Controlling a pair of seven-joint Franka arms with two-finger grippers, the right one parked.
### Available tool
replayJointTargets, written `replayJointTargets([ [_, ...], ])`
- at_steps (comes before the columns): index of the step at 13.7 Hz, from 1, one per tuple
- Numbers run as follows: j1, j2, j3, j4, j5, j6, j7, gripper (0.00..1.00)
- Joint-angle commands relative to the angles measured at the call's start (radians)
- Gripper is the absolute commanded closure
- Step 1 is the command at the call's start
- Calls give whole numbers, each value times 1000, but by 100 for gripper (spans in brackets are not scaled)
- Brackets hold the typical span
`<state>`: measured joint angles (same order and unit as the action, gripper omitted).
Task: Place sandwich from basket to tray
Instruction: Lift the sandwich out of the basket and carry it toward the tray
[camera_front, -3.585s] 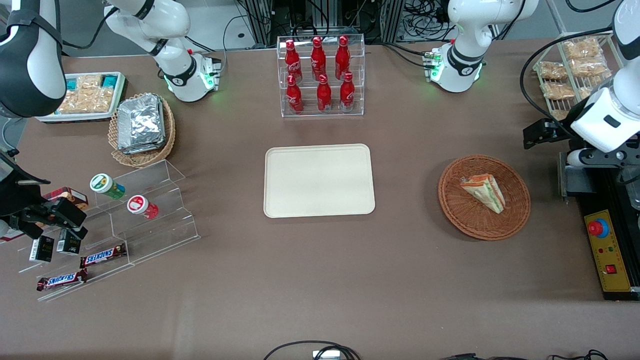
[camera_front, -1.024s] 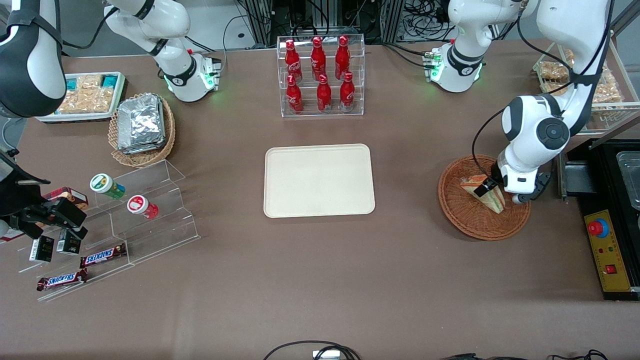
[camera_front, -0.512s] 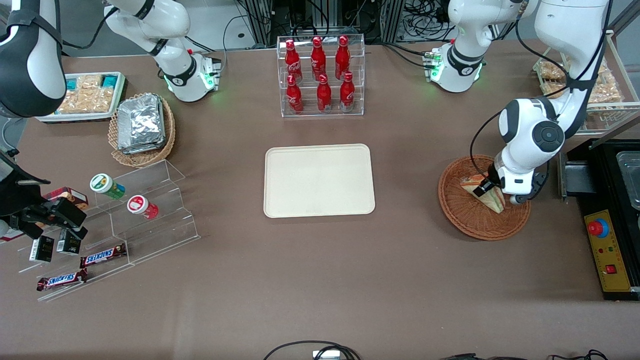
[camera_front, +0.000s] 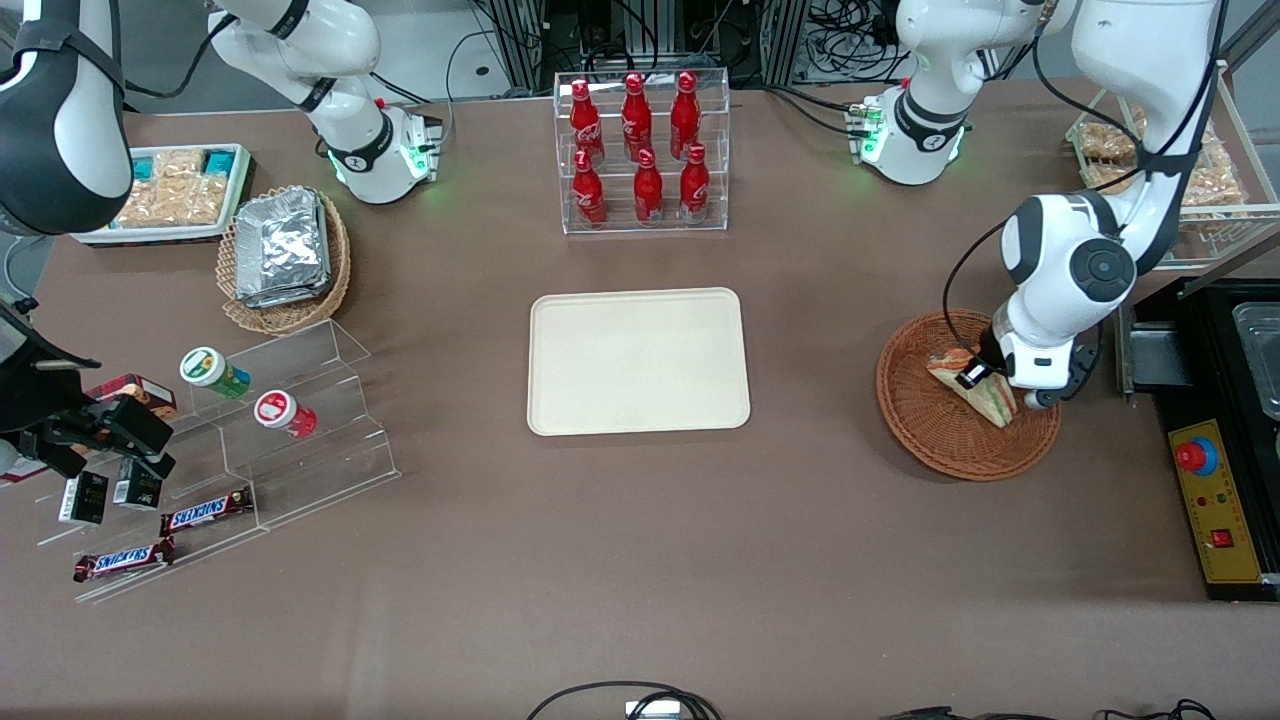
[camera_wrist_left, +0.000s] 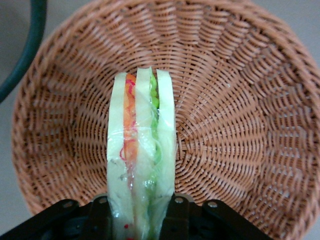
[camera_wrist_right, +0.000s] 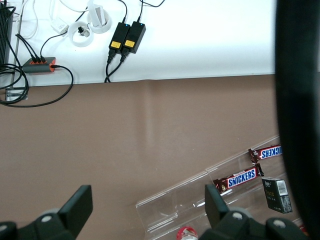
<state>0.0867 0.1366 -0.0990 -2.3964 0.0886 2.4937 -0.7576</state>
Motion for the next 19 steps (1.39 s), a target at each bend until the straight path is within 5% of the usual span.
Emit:
replayJointTargets([
  [1, -8, -95, -7, 52, 19, -151, 41, 100],
  [6, -10, -107, -112, 278, 19, -424, 89, 100],
  [15, -12, -63, -390, 394, 19, -472, 75, 100],
  [19, -76, 4, -485, 425, 134, -461, 63, 100],
])
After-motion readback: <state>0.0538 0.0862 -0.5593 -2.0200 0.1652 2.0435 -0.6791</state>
